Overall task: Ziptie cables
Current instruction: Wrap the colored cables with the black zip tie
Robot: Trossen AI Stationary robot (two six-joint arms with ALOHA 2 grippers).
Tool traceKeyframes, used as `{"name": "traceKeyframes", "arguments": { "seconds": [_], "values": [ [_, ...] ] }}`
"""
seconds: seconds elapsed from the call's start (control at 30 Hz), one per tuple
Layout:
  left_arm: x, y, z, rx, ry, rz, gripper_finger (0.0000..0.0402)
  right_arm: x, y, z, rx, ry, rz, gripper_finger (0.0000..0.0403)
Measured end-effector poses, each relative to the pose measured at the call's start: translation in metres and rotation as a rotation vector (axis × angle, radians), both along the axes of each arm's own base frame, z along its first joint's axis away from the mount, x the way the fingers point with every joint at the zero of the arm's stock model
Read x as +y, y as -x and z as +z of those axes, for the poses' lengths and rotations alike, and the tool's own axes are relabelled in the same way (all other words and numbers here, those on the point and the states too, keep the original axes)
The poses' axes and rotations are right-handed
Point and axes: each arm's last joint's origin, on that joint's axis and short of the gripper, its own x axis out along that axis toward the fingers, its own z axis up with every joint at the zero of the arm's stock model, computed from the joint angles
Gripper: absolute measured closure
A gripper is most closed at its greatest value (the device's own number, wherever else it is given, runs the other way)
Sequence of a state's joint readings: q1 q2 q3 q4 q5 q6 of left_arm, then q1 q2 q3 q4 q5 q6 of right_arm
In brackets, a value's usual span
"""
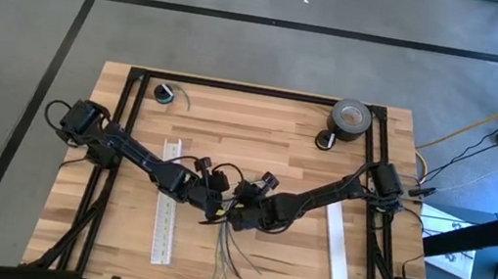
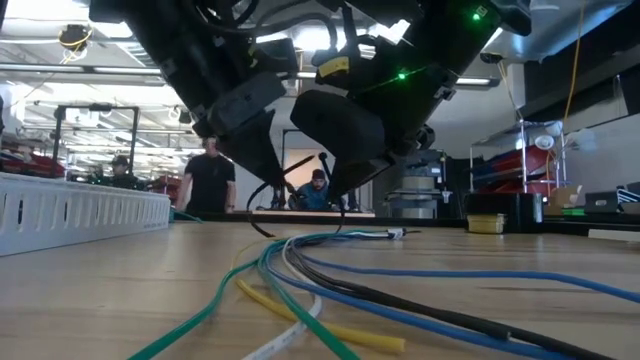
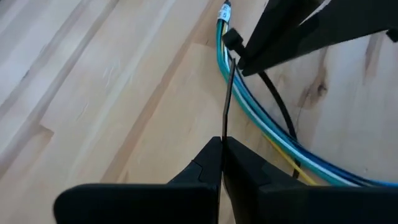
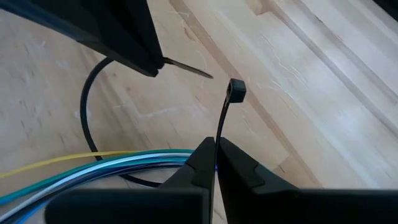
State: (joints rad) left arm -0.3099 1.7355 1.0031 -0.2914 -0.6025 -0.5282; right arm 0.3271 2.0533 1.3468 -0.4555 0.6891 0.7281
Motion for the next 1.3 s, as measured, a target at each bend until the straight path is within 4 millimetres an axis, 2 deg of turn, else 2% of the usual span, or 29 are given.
{"name": "traceKeyframes", "arguments": {
  "seconds": [0.67, 0.93, 1.3],
  "values": [
    [0.0006, 0.0005, -0.003, -0.014, 0.016, 0.003, 0.0402, 0.0005, -0.0014, 0.0009, -0.006, 0.005, 0.017, 0.0403],
    [0.0026, 0.0015, 0.005, -0.051, 0.005, 0.028, 0.0402, 0.0006, -0.0013, 0.0009, -0.005, 0.005, 0.017, 0.0403],
    [0.0026, 0.001, 0.0026, -0.039, 0.009, 0.022, 0.0402, 0.0006, -0.0012, 0.0009, -0.005, 0.005, 0.017, 0.0403]
  ]
}}
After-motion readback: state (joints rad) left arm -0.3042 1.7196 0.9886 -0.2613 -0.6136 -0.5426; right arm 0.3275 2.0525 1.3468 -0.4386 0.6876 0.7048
